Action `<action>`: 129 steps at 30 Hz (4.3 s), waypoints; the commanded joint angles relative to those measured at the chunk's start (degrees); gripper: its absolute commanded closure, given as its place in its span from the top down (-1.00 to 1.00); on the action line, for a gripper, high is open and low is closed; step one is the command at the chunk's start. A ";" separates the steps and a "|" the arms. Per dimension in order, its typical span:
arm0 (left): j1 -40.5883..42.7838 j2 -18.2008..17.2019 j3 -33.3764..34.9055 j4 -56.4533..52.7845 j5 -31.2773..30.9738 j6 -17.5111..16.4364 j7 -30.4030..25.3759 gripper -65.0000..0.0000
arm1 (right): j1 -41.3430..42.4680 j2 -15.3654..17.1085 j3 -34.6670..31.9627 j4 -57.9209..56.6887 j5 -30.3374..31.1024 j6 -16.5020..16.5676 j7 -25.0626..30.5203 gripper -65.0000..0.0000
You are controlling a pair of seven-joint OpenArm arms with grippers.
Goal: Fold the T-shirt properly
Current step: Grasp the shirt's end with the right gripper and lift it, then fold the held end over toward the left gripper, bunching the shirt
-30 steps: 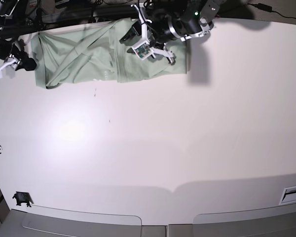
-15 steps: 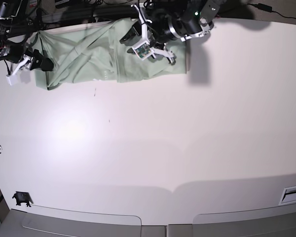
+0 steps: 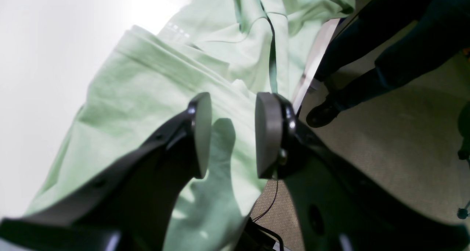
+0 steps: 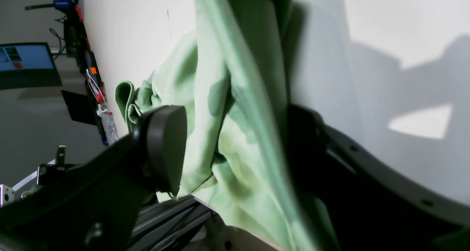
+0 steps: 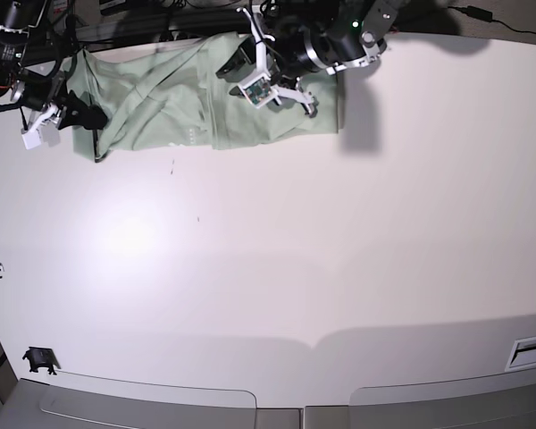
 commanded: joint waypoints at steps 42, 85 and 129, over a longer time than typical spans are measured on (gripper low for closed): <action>6.99 -12.87 -10.60 3.43 21.22 22.36 4.33 -1.00 | 5.31 1.55 0.26 17.25 0.95 0.30 0.07 -1.00; 13.16 -12.85 -17.57 3.41 14.08 19.50 3.41 -1.00 | -4.63 -32.72 -41.59 54.60 -24.11 0.30 0.07 -1.00; 13.00 -12.87 -17.59 15.80 22.69 25.16 3.06 -1.00 | -4.66 -37.44 -52.19 52.48 -47.23 0.30 11.34 -1.00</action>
